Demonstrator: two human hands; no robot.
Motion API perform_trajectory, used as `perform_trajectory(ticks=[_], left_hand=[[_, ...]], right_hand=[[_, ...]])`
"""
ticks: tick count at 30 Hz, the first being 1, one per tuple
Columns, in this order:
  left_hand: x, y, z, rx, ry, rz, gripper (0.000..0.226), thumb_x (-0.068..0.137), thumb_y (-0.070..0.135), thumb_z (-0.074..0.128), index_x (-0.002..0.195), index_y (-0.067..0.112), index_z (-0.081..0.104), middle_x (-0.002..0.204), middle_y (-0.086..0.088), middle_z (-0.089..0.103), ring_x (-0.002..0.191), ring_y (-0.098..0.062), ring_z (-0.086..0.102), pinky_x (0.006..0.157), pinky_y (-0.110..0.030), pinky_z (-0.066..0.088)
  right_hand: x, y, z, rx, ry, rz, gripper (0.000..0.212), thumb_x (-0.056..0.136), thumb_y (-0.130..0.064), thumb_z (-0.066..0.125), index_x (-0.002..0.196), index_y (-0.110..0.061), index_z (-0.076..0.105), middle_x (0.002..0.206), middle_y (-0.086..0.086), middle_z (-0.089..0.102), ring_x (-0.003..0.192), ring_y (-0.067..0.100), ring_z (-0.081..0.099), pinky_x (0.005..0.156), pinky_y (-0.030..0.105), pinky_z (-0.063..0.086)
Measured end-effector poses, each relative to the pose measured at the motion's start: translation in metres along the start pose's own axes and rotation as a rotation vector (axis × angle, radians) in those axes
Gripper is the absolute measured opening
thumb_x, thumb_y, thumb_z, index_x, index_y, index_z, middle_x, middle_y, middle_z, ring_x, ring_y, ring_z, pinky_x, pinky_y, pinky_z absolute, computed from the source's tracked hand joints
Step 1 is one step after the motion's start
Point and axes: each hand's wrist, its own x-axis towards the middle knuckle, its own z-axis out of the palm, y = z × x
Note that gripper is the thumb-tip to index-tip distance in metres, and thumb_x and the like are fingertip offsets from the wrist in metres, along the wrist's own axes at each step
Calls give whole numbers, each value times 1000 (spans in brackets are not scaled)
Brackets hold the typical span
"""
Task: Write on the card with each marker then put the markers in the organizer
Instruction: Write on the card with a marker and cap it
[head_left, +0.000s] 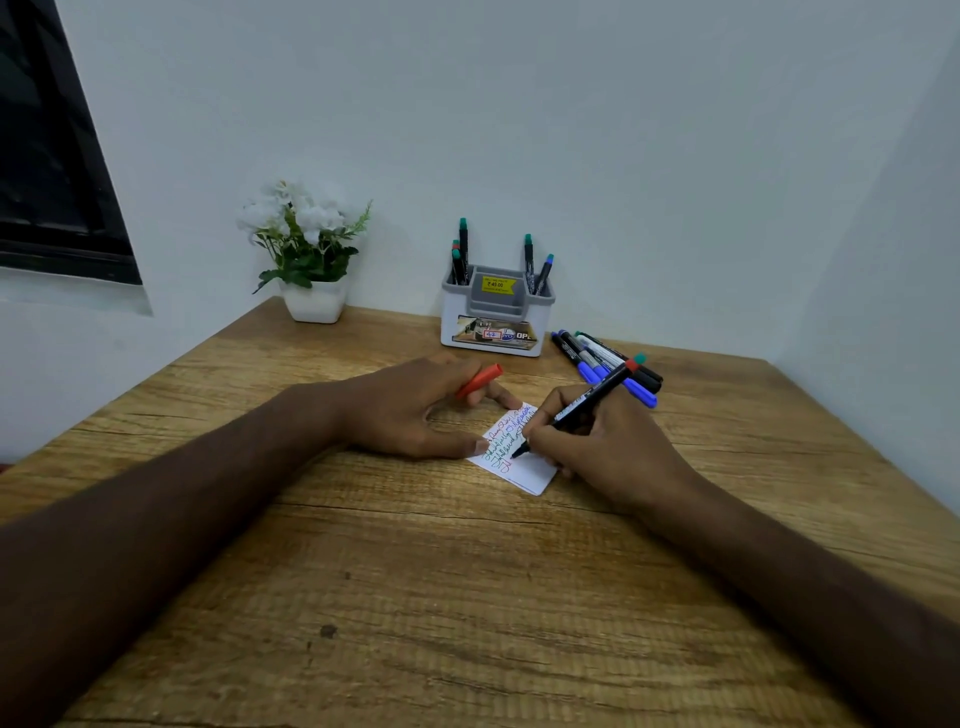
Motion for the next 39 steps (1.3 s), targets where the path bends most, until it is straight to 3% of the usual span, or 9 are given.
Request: perform_trajectory(ticks=[14,20,23,27,30,34,37,39], left_hand=[[2,-3,2,-34,1,28,56,92,66,65,130,25,57,112,14,59,108,-11,58,94,-45,51],[3,-2,0,-62,4,58,32,94,60,70,112,46,48,117,13,62,108,-10,59,91,-41,52],[3,0,0,-74,27,58,32,96,51,74,104,52,43,109,23,58,102,-6,58,88,-34,50],[2,5,-2,-96,15,51,33,96,49,74,106,59,44,112,31,57,104,-5,58,91,-32,49],[1,4,-2,-90,7,59,30,96,53,72,111,49,47,114,18,60,105,-9,59,93,-44,52],[1,2,-1,-77,7,39,43,94,59,69,123,31,55,106,20,55,101,-8,57,90,-43,52],[1,2,-1,-71,2,43,33,93,61,69,111,41,49,108,16,58,102,-10,58,90,-47,53],[1,0,-1,-64,8,40,39,93,63,68,120,40,52,111,17,58,106,-9,58,93,-45,53]], right_hand=[[-1,-3,-1,4,13,-13,11,94,-21,73,85,-17,78,77,1,79,61,3,64,70,45,60],[0,-2,-2,-19,13,3,12,93,-19,71,83,-14,75,77,6,79,60,6,64,71,49,59],[0,-3,-3,3,3,13,11,94,-19,71,85,-14,75,76,2,79,57,2,64,70,43,59],[0,-2,-3,2,7,16,12,94,-19,71,83,-15,75,73,3,79,57,3,65,70,39,59],[1,-2,-3,7,5,22,13,94,-18,71,83,-15,75,68,1,77,56,3,65,70,37,59],[1,-1,-3,22,9,26,12,96,-19,71,85,-17,75,65,-4,75,55,2,66,66,29,58],[1,-1,-3,0,17,1,9,95,-19,73,87,-18,76,68,-2,77,56,4,68,65,28,60],[1,-1,-4,-8,11,-7,8,94,-19,73,88,-18,77,71,1,78,57,6,69,66,30,61]])
